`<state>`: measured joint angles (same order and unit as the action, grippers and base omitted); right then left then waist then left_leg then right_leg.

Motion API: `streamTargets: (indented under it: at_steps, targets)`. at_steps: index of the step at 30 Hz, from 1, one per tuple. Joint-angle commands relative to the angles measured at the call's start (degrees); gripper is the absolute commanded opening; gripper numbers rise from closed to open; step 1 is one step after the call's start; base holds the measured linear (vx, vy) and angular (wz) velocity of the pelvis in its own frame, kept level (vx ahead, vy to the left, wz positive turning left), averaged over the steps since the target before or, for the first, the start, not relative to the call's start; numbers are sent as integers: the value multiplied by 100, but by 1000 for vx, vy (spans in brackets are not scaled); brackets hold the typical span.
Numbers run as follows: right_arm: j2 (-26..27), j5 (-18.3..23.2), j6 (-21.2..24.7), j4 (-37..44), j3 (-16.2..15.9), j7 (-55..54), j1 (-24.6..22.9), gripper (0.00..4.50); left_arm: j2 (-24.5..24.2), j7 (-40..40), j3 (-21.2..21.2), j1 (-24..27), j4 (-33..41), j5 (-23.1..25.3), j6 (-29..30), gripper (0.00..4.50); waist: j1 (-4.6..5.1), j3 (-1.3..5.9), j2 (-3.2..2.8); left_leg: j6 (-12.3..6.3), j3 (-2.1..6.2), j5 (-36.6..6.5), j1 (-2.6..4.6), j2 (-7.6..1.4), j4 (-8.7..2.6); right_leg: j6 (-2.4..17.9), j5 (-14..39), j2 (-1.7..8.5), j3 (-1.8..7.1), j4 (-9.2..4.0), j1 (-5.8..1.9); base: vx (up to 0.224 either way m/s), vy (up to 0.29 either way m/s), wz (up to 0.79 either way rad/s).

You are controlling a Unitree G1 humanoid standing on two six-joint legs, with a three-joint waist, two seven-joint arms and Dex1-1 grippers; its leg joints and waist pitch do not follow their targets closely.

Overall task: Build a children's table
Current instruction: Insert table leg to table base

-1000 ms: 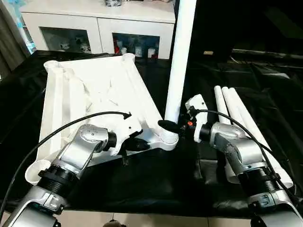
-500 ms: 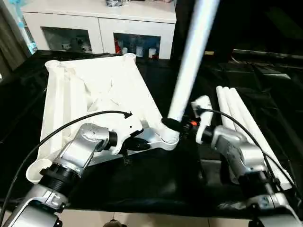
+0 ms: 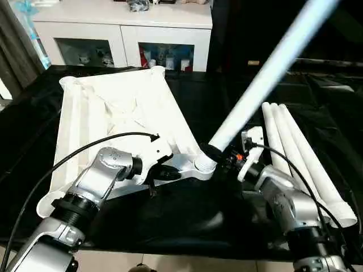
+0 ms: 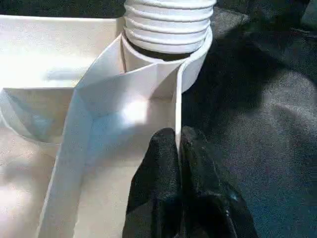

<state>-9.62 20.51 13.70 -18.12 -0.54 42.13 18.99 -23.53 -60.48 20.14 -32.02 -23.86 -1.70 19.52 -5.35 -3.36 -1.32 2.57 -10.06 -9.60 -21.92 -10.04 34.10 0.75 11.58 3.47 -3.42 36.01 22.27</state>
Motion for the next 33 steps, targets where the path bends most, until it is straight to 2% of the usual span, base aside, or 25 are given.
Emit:
streamTargets:
  at_steps: [1, 3, 4, 6, 7, 10, 13, 14, 16, 17, 19, 20, 26, 28, 33]
  targets:
    - [-156, -435, 158, -145, -295, -29, -195, 190, -167, 227, -127, -156, -143, 216, 34, 0, -22, 306, -48, 218, 199, -2290, 159, -331, -492, 903, 2582, 572, 314, -662, -117, 0, 0, 0]
    - [-183, -486, 159, -109, -383, 6, -160, 189, -171, 224, -118, -158, -158, 225, 13, 0, -25, 306, -66, 224, 208, -2285, 153, -336, -499, 865, 2629, 572, 313, -659, -118, 0, 0, 0]
    - [-191, -505, 161, -107, -417, 24, -133, 189, -174, 222, -110, -162, -171, 234, -3, 0, -24, 307, -30, 217, 211, -2253, 148, -337, -507, 847, 2627, 566, 310, -645, -117, 0, 0, 0]
    - [-230, -595, 177, -133, -586, 132, 16, 189, -193, 204, -73, -127, -147, 256, -51, 0, -15, 300, -32, 212, 211, -2281, 149, -336, -503, 842, 2705, 578, 312, -653, -109, 0, 0, 0]
    - [-246, -648, 181, -187, -671, 185, 110, 189, -197, 202, -58, -108, -126, 261, -61, 0, -25, 301, 17, 175, 209, -2176, 142, -337, -497, 820, 2792, 597, 315, -652, -112, 0, 0, 0]
    - [-273, -792, 137, -460, -874, 359, 434, 189, -213, 177, -8, -59, -34, 274, -68, 0, 6, 288, 110, 140, 202, -2140, 126, -334, -497, 747, 3026, 604, 305, -679, -104, 0, 0, 0]
    - [-299, -860, 130, -567, -944, 441, 554, 189, -231, 149, 26, -40, -12, 296, -103, 0, 1, 284, 76, 162, 210, -2162, 139, -340, -499, 686, 3105, 611, 313, -701, -82, 0, 0, 0]
    - [-337, -934, 136, -700, -1028, 539, 698, 189, -230, 144, 46, -25, -5, 312, -140, 0, 16, 297, 182, 150, 206, -2126, 133, -350, -514, 685, 3000, 602, 304, -687, -101, 0, 0, 0]
    - [-367, -994, 145, -811, -1090, 617, 814, 189, -221, 151, 55, -18, -7, 320, -171, 0, 17, 295, 127, 167, 213, -2114, 130, -357, -521, 742, 2865, 599, 300, -662, -94, 0, 0, 0]
    - [-375, -1045, 130, -962, -1106, 637, 944, 189, -203, 155, 57, -13, 3, 316, -192, 0, 24, 305, 182, 172, 203, -2113, 141, -359, -519, 776, 2746, 591, 302, -646, -91, 0, 0, 0]
    - [-387, -1067, 118, -1054, -1120, 671, 1020, 189, -192, 143, 60, -8, 14, 306, -218, 0, 21, 305, 163, 202, 196, -2143, 153, -363, -521, 832, 2608, 589, 311, -642, -80, 0, 0, 0]
    - [-397, -1084, 97, -1117, -1128, 694, 1069, 189, -183, 124, 63, -5, 26, 293, -224, 0, 23, 305, 186, 209, 195, -2162, 159, -363, -521, 859, 2556, 592, 312, -633, -86, 0, 0, 0]
    - [-502, -1140, 51, -1344, -1221, 1049, 1191, 189, -152, -100, 124, 52, 141, 222, -448, 0, 13, 314, 187, 177, 179, -2055, 153, -365, -518, 914, 2308, 588, 319, -623, -109, 0, 0, 0]
    - [-602, -1105, 92, -1446, -1309, 1448, 1178, 189, -197, -484, 216, 159, 291, 119, -779, 0, 15, 333, 186, 137, 175, -1951, 133, -369, -514, 983, 2067, 580, 316, -592, -145, 0, 0, 0]
    - [-758, -1086, 17, -1478, -1395, 1896, 991, 189, -266, -864, 331, 259, 443, 40, -1120, 0, -3, 350, 167, 65, 149, -1737, 142, -376, -510, 1149, 1455, 554, 315, -541, -161, 0, 0, 0]
